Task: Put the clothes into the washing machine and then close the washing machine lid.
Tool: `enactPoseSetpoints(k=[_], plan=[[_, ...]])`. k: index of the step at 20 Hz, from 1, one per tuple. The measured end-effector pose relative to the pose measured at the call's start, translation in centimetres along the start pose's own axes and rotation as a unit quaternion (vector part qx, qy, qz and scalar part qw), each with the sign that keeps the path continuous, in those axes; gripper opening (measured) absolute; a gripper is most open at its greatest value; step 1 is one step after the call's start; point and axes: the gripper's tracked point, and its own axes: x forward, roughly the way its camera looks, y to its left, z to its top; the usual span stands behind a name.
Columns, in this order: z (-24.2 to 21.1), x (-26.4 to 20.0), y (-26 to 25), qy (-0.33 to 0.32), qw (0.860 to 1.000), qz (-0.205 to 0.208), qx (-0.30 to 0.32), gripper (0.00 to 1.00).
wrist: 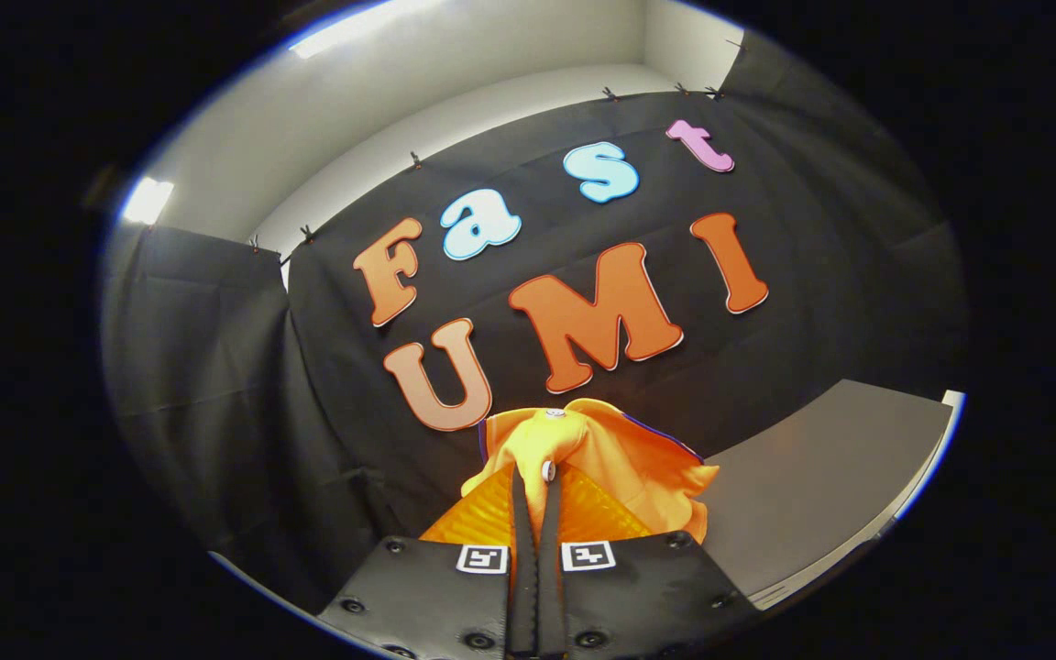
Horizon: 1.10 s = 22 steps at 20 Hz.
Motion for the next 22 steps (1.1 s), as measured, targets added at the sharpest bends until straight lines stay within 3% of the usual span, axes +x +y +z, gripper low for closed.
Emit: enactPoseSetpoints(k=[3,7,10,16,22], plan=[[-2.4,1.9,3.4,0.013,0.999,0.028,-0.023,0.08],[-5.6,4.1,7.5,0.037,0.996,0.084,-0.009,0.08],[-7.9,5.2,8.1,0.052,0.993,0.104,0.008,0.08],[-13.3,5.4,8.2,0.073,0.991,0.111,-0.015,0.08],[-18.5,7.7,6.2,0.084,0.994,0.069,-0.022,0.08]])
